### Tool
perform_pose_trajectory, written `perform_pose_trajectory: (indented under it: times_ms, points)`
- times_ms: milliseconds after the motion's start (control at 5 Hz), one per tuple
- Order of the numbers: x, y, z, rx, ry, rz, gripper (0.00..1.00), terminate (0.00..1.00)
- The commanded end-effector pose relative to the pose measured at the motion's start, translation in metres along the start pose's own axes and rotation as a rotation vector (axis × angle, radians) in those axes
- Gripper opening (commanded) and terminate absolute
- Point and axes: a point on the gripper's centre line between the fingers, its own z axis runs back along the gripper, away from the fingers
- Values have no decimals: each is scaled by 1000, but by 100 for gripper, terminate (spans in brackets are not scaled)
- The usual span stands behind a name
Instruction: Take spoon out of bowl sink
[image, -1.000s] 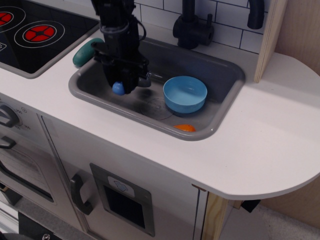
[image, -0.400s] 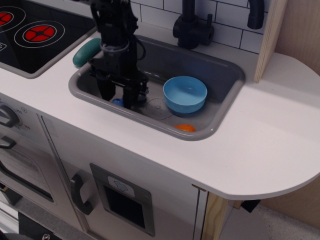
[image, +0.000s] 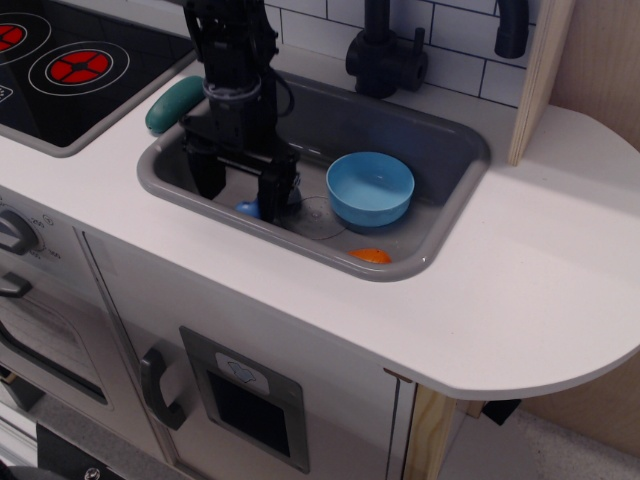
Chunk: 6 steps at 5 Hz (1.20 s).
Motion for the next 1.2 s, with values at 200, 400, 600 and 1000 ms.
perform_pose_trajectory:
  times_ms: [200, 400, 600, 1000]
  points:
    - [28, 1, 43, 7, -83, 6, 100, 0]
    - [30, 0, 39, 20, -73, 1, 100, 0]
    - [33, -5, 51, -9, -85, 18, 100, 0]
    - [35, -17, 52, -17, -72, -24, 100, 0]
